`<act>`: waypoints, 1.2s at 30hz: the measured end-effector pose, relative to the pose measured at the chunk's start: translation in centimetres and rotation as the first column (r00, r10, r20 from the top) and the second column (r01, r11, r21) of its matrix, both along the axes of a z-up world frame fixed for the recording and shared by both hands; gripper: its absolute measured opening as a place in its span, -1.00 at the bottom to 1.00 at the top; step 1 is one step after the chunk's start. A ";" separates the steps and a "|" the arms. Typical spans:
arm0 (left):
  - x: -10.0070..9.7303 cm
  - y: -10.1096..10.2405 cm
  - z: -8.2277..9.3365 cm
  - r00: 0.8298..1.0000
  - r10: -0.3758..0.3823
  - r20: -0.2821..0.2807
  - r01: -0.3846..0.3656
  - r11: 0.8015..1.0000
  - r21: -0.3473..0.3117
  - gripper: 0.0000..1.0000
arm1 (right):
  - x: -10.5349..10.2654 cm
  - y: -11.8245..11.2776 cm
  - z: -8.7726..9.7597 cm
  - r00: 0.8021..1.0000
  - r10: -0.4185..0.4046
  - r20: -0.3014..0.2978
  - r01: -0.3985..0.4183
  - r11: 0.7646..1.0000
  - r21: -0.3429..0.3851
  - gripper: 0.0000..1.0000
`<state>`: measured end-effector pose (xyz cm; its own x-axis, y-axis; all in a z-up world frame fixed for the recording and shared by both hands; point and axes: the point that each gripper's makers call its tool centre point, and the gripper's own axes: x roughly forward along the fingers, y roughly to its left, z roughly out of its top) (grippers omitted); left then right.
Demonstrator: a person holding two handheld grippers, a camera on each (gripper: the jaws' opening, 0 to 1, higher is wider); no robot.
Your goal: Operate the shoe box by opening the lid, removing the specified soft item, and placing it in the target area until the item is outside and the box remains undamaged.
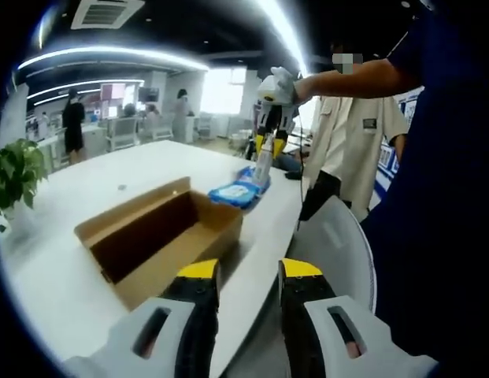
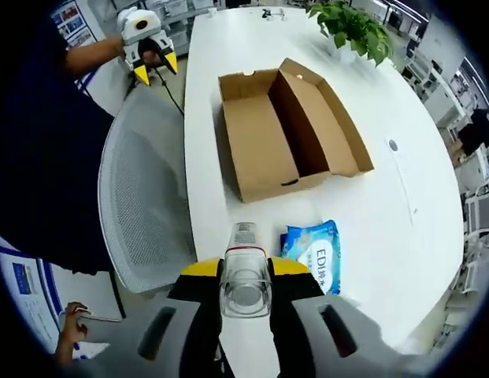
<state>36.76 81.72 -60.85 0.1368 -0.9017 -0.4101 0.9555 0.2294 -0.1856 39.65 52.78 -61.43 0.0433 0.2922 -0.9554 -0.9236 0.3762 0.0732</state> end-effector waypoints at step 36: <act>-1.4 -3.2 -2.1 0.998 0.024 -0.065 -0.020 0.998 0.065 -0.46 | 2.4 -9.6 -5.2 0.994 0.076 -0.073 -0.087 0.982 -0.170 -0.62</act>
<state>35.32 78.52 -62.93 0.1274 -0.8700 -0.4762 0.9364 0.2639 -0.2315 42.01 43.18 -66.62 -0.0384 0.1230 -0.9917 -0.9471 0.3119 0.0753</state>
